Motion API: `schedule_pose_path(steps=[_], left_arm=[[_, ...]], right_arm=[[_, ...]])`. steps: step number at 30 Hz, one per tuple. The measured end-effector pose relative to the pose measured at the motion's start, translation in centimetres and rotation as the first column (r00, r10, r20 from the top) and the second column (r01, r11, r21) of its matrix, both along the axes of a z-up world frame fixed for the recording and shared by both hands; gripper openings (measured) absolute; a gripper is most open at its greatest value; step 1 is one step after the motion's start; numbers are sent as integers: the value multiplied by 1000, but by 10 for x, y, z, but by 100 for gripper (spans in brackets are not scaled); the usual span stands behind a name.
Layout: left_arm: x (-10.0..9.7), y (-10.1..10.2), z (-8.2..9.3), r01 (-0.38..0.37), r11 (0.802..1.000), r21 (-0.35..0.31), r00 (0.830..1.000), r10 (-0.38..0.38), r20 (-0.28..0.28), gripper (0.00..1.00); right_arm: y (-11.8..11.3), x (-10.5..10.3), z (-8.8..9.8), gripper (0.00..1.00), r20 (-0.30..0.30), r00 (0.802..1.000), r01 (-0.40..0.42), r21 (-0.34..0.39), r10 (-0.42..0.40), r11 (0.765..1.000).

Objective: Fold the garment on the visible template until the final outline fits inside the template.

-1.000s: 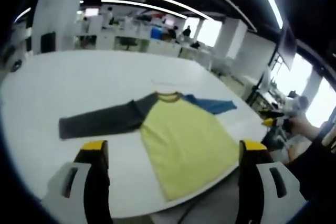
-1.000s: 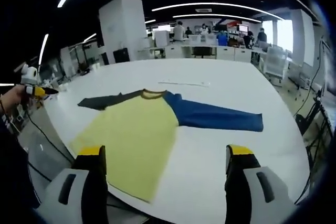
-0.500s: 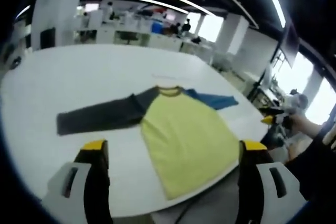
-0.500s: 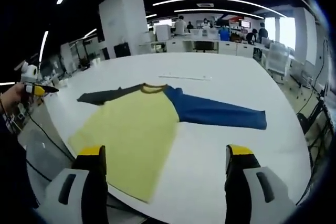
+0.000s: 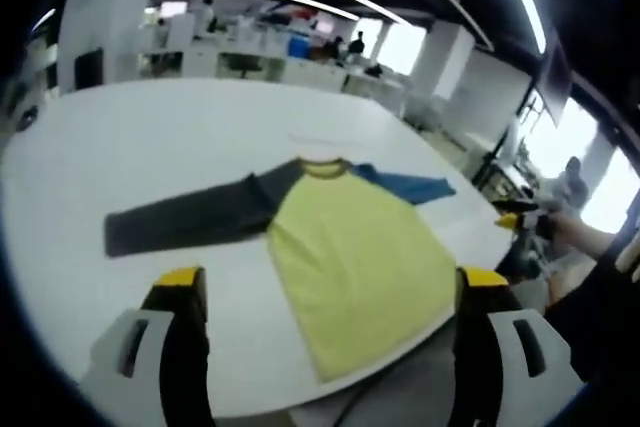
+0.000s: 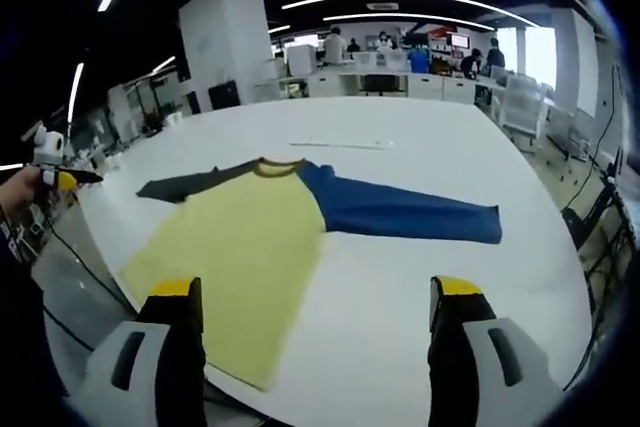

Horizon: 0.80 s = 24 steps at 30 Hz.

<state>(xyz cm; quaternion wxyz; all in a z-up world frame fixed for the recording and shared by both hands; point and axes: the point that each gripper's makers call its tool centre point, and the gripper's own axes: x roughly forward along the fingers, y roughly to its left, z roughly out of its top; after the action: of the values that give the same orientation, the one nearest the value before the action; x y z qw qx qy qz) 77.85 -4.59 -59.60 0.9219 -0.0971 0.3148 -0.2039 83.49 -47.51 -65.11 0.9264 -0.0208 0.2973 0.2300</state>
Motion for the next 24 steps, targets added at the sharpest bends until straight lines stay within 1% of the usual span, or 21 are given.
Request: schedule_pose_path(steps=[3,5,8,10,14,16,21,24], left_arm=[[3,-2,-1,-1,1000,-1,1000,1,-3,99],[4,-4,-2,0,1000,4,1000,0,-9,99],[6,-6,-3,-2,1000,5,1000,2,-15,99],[7,-6,-4,-6,1000,8,1000,6,-20,99],[7,-5,-7,-13,1000,15,999,14,-33,99],[7,-5,-8,-18,1000,18,999,18,-38,99],[9,-5,-11,-29,999,27,998,30,-51,99],[12,-6,-12,-35,999,28,998,37,-54,99]], right_arm=[[-7,11,-1,93,-3,1000,2,-8,-2,1000],[-13,19,-1,92,-4,1000,5,-27,-5,1000],[-23,34,5,92,13,1000,22,-14,-22,1000],[-31,44,5,91,20,999,37,-15,-36,999],[-52,62,-3,87,21,998,58,-27,-57,998],[-64,71,-7,87,16,997,77,-24,-77,997],[-91,92,-18,88,0,994,110,-58,-110,992],[-101,101,-22,87,-8,993,119,-56,-120,991]])
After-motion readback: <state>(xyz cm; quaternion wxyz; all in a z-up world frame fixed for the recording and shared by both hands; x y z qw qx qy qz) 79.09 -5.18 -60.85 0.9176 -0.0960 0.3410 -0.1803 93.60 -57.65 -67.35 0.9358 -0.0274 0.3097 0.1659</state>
